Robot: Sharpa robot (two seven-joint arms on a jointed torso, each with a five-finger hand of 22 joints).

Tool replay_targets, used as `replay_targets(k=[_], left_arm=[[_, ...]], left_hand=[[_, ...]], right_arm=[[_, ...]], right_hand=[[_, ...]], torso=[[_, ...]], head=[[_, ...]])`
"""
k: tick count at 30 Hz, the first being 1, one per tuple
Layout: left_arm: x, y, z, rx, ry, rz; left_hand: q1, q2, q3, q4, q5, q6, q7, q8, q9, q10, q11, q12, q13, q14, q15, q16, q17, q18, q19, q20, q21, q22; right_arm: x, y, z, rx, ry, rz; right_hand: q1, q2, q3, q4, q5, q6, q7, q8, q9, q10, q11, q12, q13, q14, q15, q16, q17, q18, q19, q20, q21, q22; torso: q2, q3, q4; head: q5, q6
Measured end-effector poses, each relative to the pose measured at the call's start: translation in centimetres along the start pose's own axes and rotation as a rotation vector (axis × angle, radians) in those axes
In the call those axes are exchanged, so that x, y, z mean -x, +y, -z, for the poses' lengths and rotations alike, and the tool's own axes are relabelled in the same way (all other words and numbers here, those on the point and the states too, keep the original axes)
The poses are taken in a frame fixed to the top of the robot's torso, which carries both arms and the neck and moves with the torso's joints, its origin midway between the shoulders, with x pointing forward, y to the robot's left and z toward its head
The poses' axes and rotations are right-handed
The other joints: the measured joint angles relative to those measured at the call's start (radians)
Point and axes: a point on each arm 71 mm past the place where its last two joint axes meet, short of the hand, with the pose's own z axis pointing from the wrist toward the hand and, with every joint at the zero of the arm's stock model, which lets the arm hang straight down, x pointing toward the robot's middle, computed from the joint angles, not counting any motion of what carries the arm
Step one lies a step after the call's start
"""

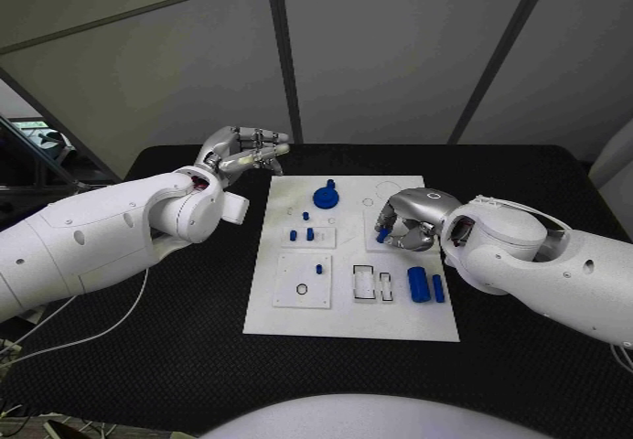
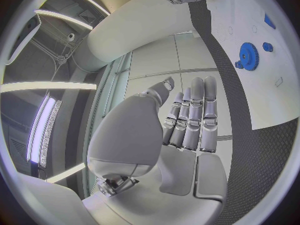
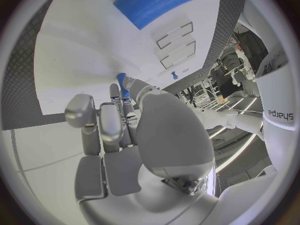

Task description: Assemble the parts on the task board

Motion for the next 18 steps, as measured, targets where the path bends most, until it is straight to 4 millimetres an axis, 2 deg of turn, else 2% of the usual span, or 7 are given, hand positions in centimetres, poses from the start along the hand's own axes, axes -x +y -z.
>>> replay_targets(k=[11,18], left_arm=[[-0.04,0.01,-0.02,0.001,0.002,0.001],[-0.03,0.02,-0.02,0.002,0.002,0.001]], left_hand=[[0.000,0.000,0.000,0.000,0.000,0.000,0.000,0.000,0.000,0.000,0.000,0.000,0.000,0.000,0.000,0.000,0.000,0.000,0.000,0.000,0.000,-0.001],[0.000,0.000,0.000,0.000,0.000,0.000,0.000,0.000,0.000,0.000,0.000,0.000,0.000,0.000,0.000,0.000,0.000,0.000,0.000,0.000,0.000,-0.001]], right_arm=[[-0.01,0.26,-0.30,0.000,-0.011,0.004],[0.05,0.36,-0.23,-0.002,-0.035,0.006]], right_hand=[[0.001,0.015,0.015,0.001,-0.018,0.059,-0.010,0.020,0.006,0.072,-0.016,0.005,0.009,0.000,-0.014,0.000,-0.001,0.000,0.023,-0.009,0.024,0.035],[0.004,0.026,0.033,-0.006,-0.061,0.085,-0.015,0.032,0.007,0.100,-0.027,0.005,0.016,0.002,-0.023,0.000,0.004,0.000,0.032,-0.017,0.030,0.049]], torso=[[0.000,0.0000,0.0000],[-0.001,0.0001,-0.0006]], head=[[0.001,-0.004],[0.001,-0.004]])
